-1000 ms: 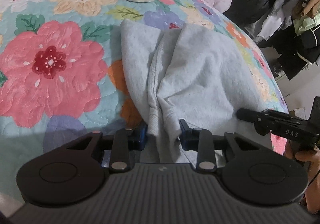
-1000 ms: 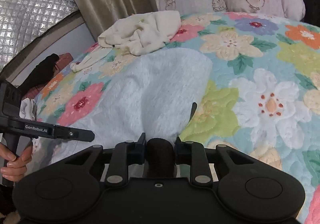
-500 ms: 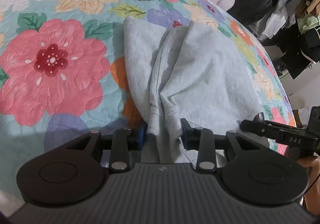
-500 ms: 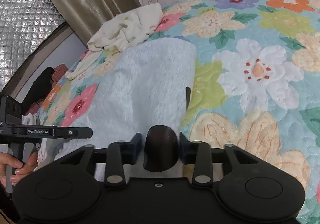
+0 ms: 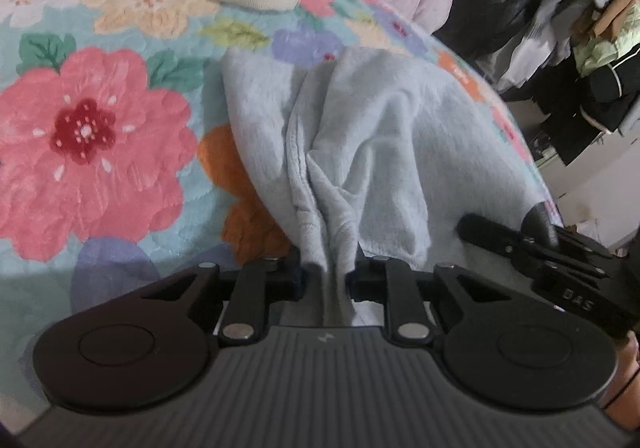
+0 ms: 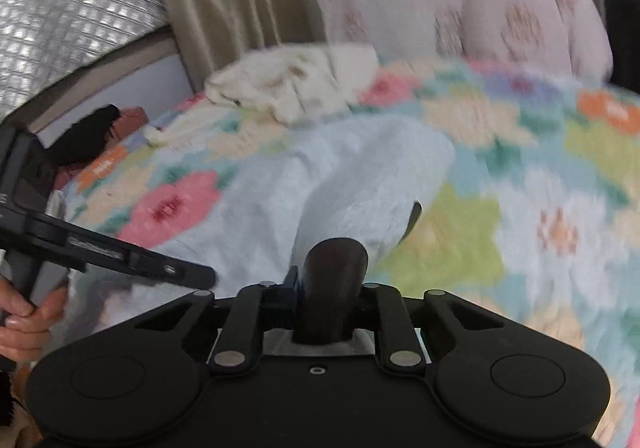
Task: Fold clothes
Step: 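Lift the folded sweatshirt with both grippers and carry it toward the bed corner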
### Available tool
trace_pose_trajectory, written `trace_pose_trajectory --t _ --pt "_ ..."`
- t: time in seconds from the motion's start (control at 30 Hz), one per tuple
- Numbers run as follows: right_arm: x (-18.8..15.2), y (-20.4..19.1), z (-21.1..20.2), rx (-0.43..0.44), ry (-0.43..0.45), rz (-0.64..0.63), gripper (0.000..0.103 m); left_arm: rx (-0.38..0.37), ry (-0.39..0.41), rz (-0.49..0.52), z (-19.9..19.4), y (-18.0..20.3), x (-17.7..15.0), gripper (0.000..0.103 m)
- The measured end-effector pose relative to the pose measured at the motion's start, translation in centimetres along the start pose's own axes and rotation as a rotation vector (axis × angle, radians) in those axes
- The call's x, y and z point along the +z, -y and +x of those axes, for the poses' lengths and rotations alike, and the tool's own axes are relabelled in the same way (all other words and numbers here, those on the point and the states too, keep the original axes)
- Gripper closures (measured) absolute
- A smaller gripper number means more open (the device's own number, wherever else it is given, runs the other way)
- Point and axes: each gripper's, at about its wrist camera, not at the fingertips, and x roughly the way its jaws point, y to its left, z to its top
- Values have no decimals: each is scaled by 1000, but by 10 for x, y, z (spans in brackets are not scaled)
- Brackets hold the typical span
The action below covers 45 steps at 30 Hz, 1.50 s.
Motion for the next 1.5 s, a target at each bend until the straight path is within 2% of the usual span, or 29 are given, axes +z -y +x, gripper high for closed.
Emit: trace_pose_trajectory --t 0.2,0.43,0.67,0.77,0.87,1.0,1.07,1.17,1.27,1.37,1.5 --pt "25 -35 -32 -4 62 -124 83 22 43 36 -33 22 -3 85" --pt "31 -47 -54 11 107 -149 83 40 83 49 -73 35 -7 85" --pt "39 -60 -62 29 135 -181 83 60 125 58 -98 39 -4 85" --pt "42 -70 -62 16 145 -211 83 60 120 16 -103 35 -4 85" --pt "43 -82 -60 -7 142 -257 83 82 124 -4 -105 30 -5 85" --pt "52 -105 -47 16 128 -319 83 127 158 -23 -125 18 -8 85" --pt "62 -120 -41 57 140 -342 83 161 218 -71 -159 3 -16 85" --pt "83 -159 -34 176 179 -411 84 217 318 -145 -218 -23 -29 85" --pt "102 -210 -22 312 208 -498 84 320 429 -197 -284 -46 -41 85" --pt "119 -264 -7 461 230 -570 84 460 530 -247 -349 -66 -59 85" --pt "135 -342 28 682 194 -588 84 641 592 -330 -407 -101 -87 85"
